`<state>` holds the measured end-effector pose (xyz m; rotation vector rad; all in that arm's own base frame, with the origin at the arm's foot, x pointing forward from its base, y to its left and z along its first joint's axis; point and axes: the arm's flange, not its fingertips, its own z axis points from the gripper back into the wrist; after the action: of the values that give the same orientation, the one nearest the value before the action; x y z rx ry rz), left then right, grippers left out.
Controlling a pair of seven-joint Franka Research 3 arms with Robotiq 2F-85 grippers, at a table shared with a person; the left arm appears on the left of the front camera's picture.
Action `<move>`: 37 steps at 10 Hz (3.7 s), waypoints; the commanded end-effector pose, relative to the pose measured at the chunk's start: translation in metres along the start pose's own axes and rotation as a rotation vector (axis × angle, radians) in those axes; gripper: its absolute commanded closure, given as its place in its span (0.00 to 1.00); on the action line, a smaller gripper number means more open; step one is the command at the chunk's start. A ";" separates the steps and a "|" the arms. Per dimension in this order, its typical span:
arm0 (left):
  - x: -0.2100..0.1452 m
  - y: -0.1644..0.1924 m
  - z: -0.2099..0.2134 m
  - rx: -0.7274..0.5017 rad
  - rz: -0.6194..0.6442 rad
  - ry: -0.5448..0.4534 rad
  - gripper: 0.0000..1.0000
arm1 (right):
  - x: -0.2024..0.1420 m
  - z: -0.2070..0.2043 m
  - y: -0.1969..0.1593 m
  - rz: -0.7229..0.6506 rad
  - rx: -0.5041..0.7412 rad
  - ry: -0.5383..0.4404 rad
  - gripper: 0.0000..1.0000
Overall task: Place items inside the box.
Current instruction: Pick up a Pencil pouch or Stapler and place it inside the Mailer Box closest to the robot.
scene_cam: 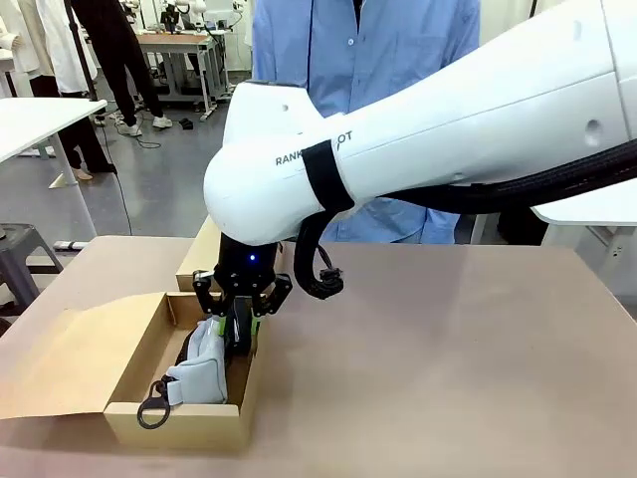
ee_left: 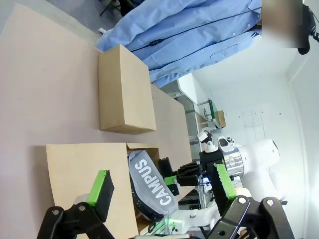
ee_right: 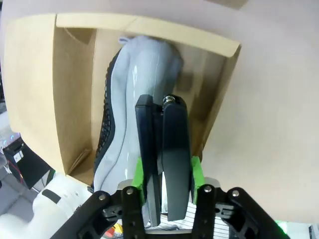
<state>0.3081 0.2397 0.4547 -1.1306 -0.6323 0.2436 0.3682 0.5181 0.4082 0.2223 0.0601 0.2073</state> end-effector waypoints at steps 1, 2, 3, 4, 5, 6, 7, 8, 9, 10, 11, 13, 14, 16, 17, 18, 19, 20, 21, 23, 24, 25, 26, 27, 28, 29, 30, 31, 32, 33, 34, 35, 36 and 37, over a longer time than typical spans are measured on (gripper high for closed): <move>0.001 -0.001 -0.001 -0.019 -0.016 -0.011 0.00 | 0.004 -0.002 0.011 -0.048 0.001 -0.037 0.59; 0.001 -0.001 -0.001 -0.019 -0.016 -0.011 0.00 | 0.005 -0.002 0.010 -0.056 0.006 -0.036 0.59; 0.001 -0.001 -0.001 -0.019 -0.016 -0.011 0.00 | 0.007 -0.002 0.009 -0.074 0.015 -0.036 0.59; 0.001 -0.001 -0.001 -0.019 -0.016 -0.011 0.00 | 0.007 -0.002 0.008 -0.083 0.009 -0.047 0.59; 0.001 -0.001 -0.001 -0.019 -0.016 -0.011 0.00 | 0.008 -0.002 0.009 -0.083 0.008 -0.046 0.59; 0.001 -0.001 -0.001 -0.019 -0.016 -0.011 0.00 | 0.008 -0.002 0.009 -0.082 0.010 -0.038 0.59; 0.001 -0.001 -0.001 -0.019 -0.016 -0.011 0.00 | 0.008 -0.001 0.008 -0.078 0.010 -0.033 0.59; 0.001 -0.001 -0.001 -0.019 -0.016 -0.011 0.00 | 0.009 -0.001 0.008 -0.084 0.011 -0.021 0.01; 0.001 -0.001 -0.001 -0.019 -0.016 -0.011 0.00 | 0.010 -0.001 0.008 -0.094 0.018 -0.021 0.02; 0.001 -0.001 -0.001 -0.019 -0.016 -0.011 0.00 | 0.010 -0.002 0.008 -0.097 0.023 -0.020 0.00; 0.001 -0.001 -0.001 -0.019 -0.016 -0.011 0.00 | 0.010 -0.002 0.008 -0.101 0.023 -0.024 0.00; 0.001 -0.001 -0.001 -0.019 -0.016 -0.011 0.00 | 0.011 -0.002 0.007 -0.101 0.031 -0.020 0.00; 0.001 -0.001 -0.001 -0.019 -0.016 -0.011 0.00 | 0.011 -0.003 0.006 -0.101 0.032 -0.018 0.00; 0.001 -0.001 -0.001 -0.019 -0.016 -0.011 0.00 | 0.011 -0.002 0.005 -0.100 0.036 -0.017 0.00; 0.001 -0.001 -0.001 -0.019 -0.016 -0.011 0.00 | 0.012 0.002 0.000 -0.101 0.034 -0.024 0.00; 0.001 -0.001 -0.001 -0.019 -0.016 -0.011 0.00 | 0.013 0.017 -0.015 -0.103 0.045 -0.033 0.00; 0.001 -0.001 -0.001 -0.019 -0.016 -0.011 0.00 | 0.011 0.048 -0.050 -0.064 0.107 0.013 0.00; 0.001 -0.001 -0.001 -0.019 -0.016 -0.011 0.00 | 0.004 0.089 -0.106 -0.049 0.192 0.102 0.00; 0.001 -0.001 -0.001 -0.019 -0.016 -0.011 0.00 | -0.008 0.122 -0.159 0.010 0.268 0.159 0.00; 0.001 -0.001 -0.001 -0.019 -0.016 -0.011 0.00 | -0.036 0.170 -0.271 0.067 0.416 0.176 0.00; 0.001 -0.001 -0.001 -0.019 -0.016 -0.011 0.00 | -0.055 0.185 -0.326 0.104 0.564 0.117 0.00; 0.001 -0.001 -0.001 -0.019 -0.016 -0.011 0.00 | -0.083 0.192 -0.385 0.201 0.762 0.058 0.00; 0.001 -0.001 -0.001 -0.019 -0.016 -0.011 0.00 | -0.108 0.186 -0.430 0.164 0.849 0.010 0.00; 0.001 -0.001 -0.001 -0.019 -0.016 -0.011 0.00 | -0.136 0.172 -0.471 0.107 0.959 -0.038 0.00; 0.001 -0.001 -0.001 -0.019 -0.016 -0.011 0.00 | -0.171 0.150 -0.507 0.078 1.083 -0.152 0.00; 0.001 -0.001 -0.001 -0.019 -0.016 -0.011 0.00 | -0.200 0.126 -0.529 0.042 1.146 -0.237 0.00; 0.001 -0.001 -0.001 -0.019 -0.016 -0.011 0.00 | -0.223 0.103 -0.541 0.029 1.199 -0.307 0.00; 0.001 -0.001 -0.001 -0.019 -0.016 -0.011 0.00 | -0.237 0.083 -0.544 0.003 1.201 -0.341 0.00; 0.001 -0.001 -0.001 -0.019 -0.016 -0.011 0.00 | -0.246 0.056 -0.542 -0.017 1.220 -0.382 0.00; 0.001 -0.001 -0.001 -0.019 -0.016 -0.011 0.00 | -0.238 0.048 -0.531 -0.050 1.166 -0.329 0.00; 0.001 -0.001 -0.001 -0.019 -0.016 -0.011 0.00 | -0.225 0.098 -0.584 -0.040 1.193 -0.322 0.00; 0.001 -0.001 -0.001 -0.019 -0.016 -0.011 0.00 | -0.225 0.098 -0.584 -0.040 1.193 -0.322 0.00; 0.001 -0.001 -0.001 -0.019 -0.016 -0.011 0.00 | -0.225 0.098 -0.584 -0.040 1.193 -0.322 0.00; 0.001 -0.001 -0.001 -0.019 -0.016 -0.011 0.00 | -0.225 0.098 -0.584 -0.040 1.193 -0.322 0.00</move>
<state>0.3078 0.2399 0.4546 -1.1307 -0.6329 0.2445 0.2734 -0.1067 0.3724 1.4319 -0.1446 0.0780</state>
